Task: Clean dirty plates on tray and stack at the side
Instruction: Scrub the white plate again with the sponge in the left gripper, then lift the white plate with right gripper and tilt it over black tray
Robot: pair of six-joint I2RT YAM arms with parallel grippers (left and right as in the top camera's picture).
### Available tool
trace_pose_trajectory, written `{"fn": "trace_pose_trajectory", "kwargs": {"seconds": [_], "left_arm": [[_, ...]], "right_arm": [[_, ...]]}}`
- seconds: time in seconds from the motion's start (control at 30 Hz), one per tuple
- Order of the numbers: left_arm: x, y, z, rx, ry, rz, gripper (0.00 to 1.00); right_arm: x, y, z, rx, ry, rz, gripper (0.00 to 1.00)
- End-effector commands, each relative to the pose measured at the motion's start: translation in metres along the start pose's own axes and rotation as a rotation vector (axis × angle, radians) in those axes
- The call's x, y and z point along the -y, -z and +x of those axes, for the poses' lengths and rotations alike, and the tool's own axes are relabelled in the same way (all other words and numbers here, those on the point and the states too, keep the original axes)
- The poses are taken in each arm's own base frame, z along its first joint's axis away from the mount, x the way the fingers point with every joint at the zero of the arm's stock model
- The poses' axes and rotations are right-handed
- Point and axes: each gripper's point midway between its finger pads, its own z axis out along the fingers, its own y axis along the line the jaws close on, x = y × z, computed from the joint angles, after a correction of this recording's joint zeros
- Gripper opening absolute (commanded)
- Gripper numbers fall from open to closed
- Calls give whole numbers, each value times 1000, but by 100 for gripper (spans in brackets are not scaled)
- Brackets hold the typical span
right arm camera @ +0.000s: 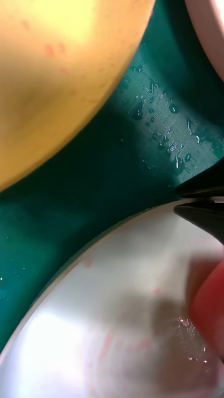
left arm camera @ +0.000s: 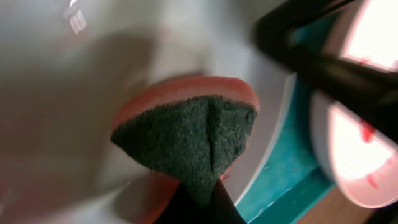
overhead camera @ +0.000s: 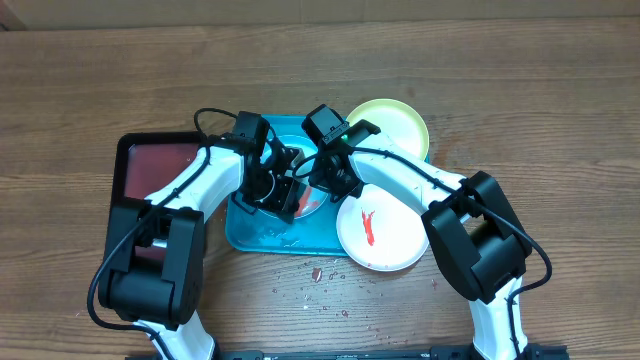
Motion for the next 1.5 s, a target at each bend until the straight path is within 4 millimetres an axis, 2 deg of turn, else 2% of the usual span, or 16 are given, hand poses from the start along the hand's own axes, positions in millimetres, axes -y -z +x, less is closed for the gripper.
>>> {"fn": "trace_pose_trajectory", "kwargs": {"seconds": [0.0, 0.2, 0.37, 0.5, 0.63, 0.7, 0.8, 0.93, 1.07, 1.13, 1.2, 1.27, 1.3, 1.33, 1.47], "left_arm": [[15, -9, -9, 42, -41, 98, 4], [-47, 1, -48, 212, 171, -244, 4], [-81, 17, -62, 303, 227, -441, 4], [-101, 28, -56, 301, 252, -575, 4], [-122, 40, -29, 253, 378, -729, 4], [-121, 37, -14, 191, 391, -733, 4], [-100, 21, 16, 20, 347, -616, 4], [-46, 0, 41, -150, 189, -287, 4], [4, -5, 42, -167, 11, 18, 4], [5, 2, 25, -123, 4, 23, 4], [2, 15, 4, -71, 31, 4, 4], [-2, 36, -23, -4, 81, -28, 4], [-8, 63, -48, 61, 141, -66, 4], [-12, 83, -62, 103, 177, -93, 4], [-26, 151, -91, 219, 270, -187, 4]], "right_arm": [[6, -9, 7, -32, -5, 21, 4], [8, -9, 8, -36, -5, 27, 4], [8, -9, 8, -36, -5, 27, 4], [8, -9, 8, -36, -5, 27, 4], [8, -9, 8, -36, -5, 27, 4], [8, -9, 8, -36, -3, 26, 4], [8, -9, 8, -36, -3, 26, 4], [8, -9, 9, -40, 2, 23, 4], [4, -9, 11, -53, 25, 5, 4], [2, -9, 12, -64, 50, -9, 4], [2, -8, 13, -67, 51, -10, 4], [2, -8, 13, -67, 52, -10, 4], [1, -8, 13, -69, 56, -13, 4], [1, -8, 13, -69, 61, -15, 4], [-4, -8, 12, -68, 136, -41, 4]]}}
